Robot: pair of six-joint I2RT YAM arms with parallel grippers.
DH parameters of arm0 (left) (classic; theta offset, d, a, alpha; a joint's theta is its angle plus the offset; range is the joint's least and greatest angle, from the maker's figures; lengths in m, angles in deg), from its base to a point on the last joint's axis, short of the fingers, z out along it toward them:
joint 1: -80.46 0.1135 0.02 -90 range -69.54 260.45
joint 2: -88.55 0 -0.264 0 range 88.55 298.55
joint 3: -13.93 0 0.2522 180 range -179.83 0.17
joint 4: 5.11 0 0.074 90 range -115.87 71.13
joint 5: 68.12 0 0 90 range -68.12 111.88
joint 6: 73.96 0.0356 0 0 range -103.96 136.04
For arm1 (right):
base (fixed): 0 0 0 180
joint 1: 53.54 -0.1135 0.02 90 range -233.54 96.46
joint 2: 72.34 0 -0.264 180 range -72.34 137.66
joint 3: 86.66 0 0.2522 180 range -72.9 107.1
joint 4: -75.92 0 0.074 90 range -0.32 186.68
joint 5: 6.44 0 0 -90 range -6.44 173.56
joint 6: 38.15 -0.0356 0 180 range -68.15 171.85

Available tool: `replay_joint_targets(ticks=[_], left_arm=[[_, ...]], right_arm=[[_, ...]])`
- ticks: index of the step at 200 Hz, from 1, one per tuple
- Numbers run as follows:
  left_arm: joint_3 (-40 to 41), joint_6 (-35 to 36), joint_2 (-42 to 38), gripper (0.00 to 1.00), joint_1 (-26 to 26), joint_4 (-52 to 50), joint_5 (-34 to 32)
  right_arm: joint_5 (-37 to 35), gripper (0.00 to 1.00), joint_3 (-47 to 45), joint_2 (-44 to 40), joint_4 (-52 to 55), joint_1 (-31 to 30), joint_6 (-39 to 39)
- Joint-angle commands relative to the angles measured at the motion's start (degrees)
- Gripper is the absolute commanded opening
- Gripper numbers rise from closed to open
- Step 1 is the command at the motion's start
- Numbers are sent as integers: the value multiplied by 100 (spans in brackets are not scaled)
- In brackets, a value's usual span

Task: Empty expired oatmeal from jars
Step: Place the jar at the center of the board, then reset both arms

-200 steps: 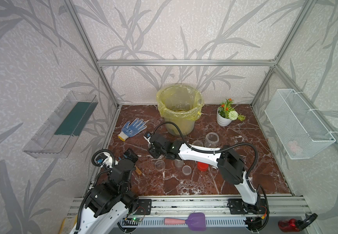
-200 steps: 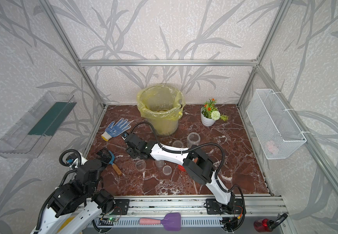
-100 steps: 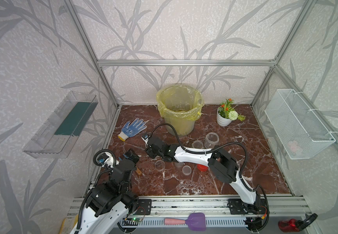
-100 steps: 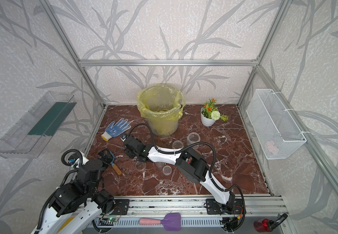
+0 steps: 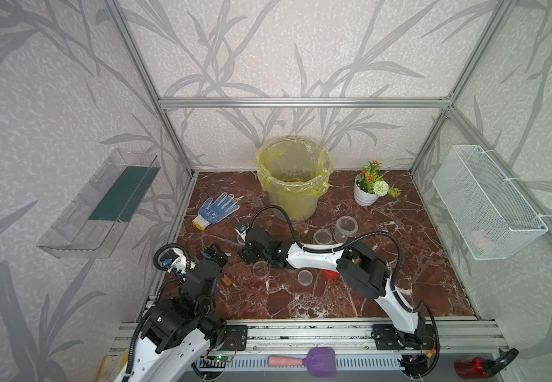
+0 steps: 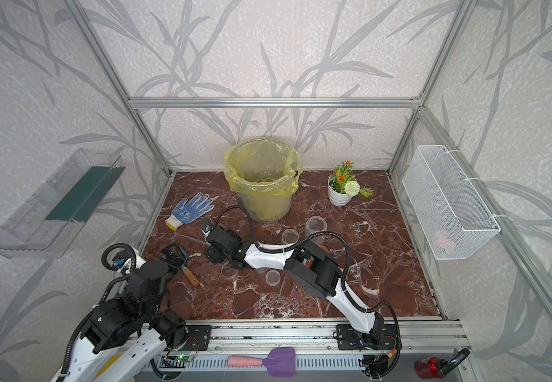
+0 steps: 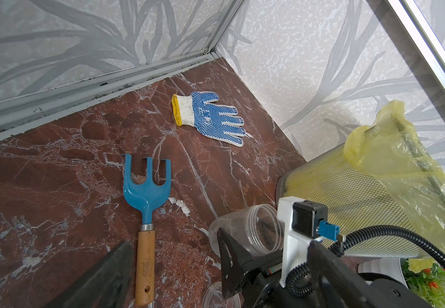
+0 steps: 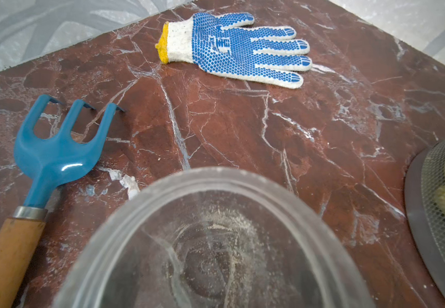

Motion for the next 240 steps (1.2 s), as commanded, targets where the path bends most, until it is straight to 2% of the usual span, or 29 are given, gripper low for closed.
replay_joint_targets(ticks=[1, 10, 71, 115, 132, 164, 209, 226, 240], left_arm=[[102, 39, 2, 99, -18, -164, -70], [118, 32, 0, 99, -20, -160, -56], [208, 165, 133, 99, -16, -61, -327], [182, 655, 479, 99, -20, 372, -547], [198, 1087, 597, 99, -4, 731, -748], [42, 2122, 1492, 99, 273, 1561, -963], [175, 3684, 2312, 99, 1127, 3169, -663], [237, 4251, 2589, 99, 1419, 3649, -536], [319, 4556, 2805, 99, 1718, 4074, -335]], right_arm=[[-82, 96, -78, -322, -167, -33, 22], [-115, 100, -98, -357, -164, -34, 9], [-13, 99, -598, -985, -217, -30, -35], [-72, 99, -1203, -1774, -164, -55, 172], [-151, 99, -1579, -2341, -134, -65, 245], [-486, 99, -2343, -3665, 142, -61, 448], [-1878, 99, -3279, -5634, 1179, 31, 637], [-1969, 99, -3651, -6442, 1664, 437, 425], [-1931, 99, -4003, -7133, 1967, 1069, 215]])
